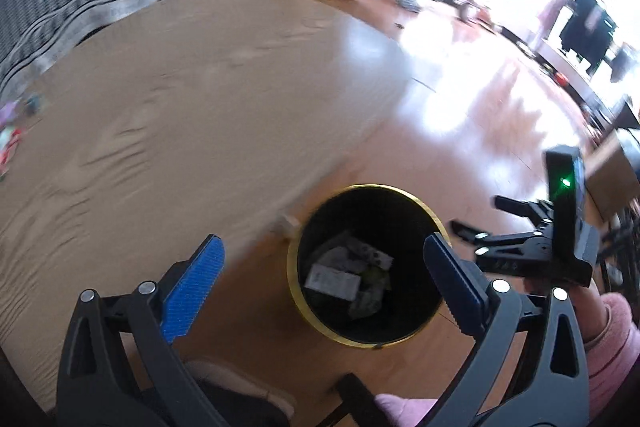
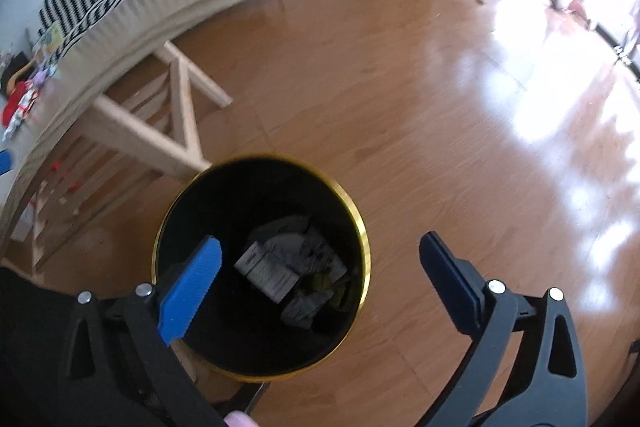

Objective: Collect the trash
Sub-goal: 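Grasp the white tissue with the left tool while the right tool grasps the blue snack wrapper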

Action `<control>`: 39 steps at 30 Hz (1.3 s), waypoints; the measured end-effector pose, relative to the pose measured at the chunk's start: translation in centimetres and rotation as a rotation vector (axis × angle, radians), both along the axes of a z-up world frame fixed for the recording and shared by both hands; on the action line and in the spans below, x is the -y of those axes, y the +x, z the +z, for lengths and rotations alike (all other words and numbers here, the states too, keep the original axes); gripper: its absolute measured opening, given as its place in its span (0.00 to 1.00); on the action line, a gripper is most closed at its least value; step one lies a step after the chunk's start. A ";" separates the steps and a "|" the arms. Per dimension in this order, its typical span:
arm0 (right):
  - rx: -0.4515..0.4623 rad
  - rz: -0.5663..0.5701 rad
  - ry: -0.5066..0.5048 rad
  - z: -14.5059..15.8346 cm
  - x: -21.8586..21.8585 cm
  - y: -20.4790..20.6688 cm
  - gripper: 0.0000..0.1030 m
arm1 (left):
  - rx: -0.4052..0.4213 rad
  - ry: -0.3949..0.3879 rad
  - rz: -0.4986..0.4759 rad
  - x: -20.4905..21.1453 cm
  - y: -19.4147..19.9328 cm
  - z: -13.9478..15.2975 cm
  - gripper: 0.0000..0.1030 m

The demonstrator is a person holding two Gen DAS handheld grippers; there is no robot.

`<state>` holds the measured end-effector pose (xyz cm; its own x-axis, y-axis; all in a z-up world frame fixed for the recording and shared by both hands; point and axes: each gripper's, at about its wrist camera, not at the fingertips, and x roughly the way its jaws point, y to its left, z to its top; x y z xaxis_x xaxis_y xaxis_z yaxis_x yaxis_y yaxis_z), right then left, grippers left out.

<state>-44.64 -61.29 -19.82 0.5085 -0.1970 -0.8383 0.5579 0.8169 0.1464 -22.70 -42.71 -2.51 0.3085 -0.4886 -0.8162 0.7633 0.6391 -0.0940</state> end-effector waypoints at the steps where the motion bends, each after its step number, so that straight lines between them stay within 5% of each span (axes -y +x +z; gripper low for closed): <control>1: 0.009 -0.017 -0.013 0.3 0.0 0.0 0.93 | -0.002 -0.007 0.033 -1.3 0.8 0.6 0.94; 8: 0.178 -0.010 0.036 4.8 -2.1 3.4 0.93 | 0.072 -0.033 0.337 -14.5 7.9 4.9 0.94; 13: 0.231 0.166 0.067 8.4 -8.3 11.8 0.93 | 0.075 -0.004 0.560 -24.8 15.4 5.7 0.94; 18: 0.218 0.325 0.053 10.9 -14.2 21.8 0.93 | 0.028 0.012 0.682 -31.9 22.5 4.9 0.94; 23: 0.187 0.436 0.012 13.8 -18.4 32.9 0.93 | -0.005 0.004 0.718 -34.5 28.7 4.2 0.94; 28: 0.088 0.581 -0.018 14.0 -21.7 41.8 0.93 | -0.029 0.077 0.622 -32.8 33.0 2.4 0.94; 34: 0.009 0.664 -0.080 13.1 -24.0 48.6 0.93 | -0.025 0.140 0.480 -31.5 36.2 1.0 0.94; 39: -0.002 0.689 -0.075 12.2 -25.8 52.6 0.93 | -0.039 0.118 0.425 -32.3 37.7 0.7 0.94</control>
<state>7.99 -35.47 -7.62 0.5368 0.1134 -0.8361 -0.0920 0.9929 0.0756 15.01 -10.37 -1.85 0.4301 -0.2273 -0.8737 0.4275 0.9037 -0.0247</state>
